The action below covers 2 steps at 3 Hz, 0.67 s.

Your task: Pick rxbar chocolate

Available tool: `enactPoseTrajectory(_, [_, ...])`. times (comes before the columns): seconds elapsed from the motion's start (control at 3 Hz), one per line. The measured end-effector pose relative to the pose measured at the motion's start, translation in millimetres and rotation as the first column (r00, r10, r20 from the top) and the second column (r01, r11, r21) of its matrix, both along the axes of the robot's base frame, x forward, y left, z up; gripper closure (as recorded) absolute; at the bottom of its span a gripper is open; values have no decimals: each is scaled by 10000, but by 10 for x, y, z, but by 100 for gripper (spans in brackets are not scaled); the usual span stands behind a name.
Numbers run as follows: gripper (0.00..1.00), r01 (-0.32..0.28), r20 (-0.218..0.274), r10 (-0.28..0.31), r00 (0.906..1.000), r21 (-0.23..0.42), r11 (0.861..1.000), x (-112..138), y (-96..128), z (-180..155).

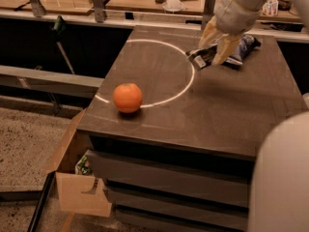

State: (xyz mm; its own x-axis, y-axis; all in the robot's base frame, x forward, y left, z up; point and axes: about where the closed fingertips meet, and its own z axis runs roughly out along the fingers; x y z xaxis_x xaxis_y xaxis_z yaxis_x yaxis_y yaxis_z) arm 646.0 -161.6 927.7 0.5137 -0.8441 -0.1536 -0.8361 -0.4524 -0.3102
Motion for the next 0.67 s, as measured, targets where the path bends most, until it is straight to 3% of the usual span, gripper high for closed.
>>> enactPoseTrajectory(0.33, [100, 274, 687, -504, 9964, 3016, 9530, -332, -33, 774])
enactPoseTrajectory(0.67, [100, 466, 270, -680, 9973, 4815, 8752, -483, 18, 1046])
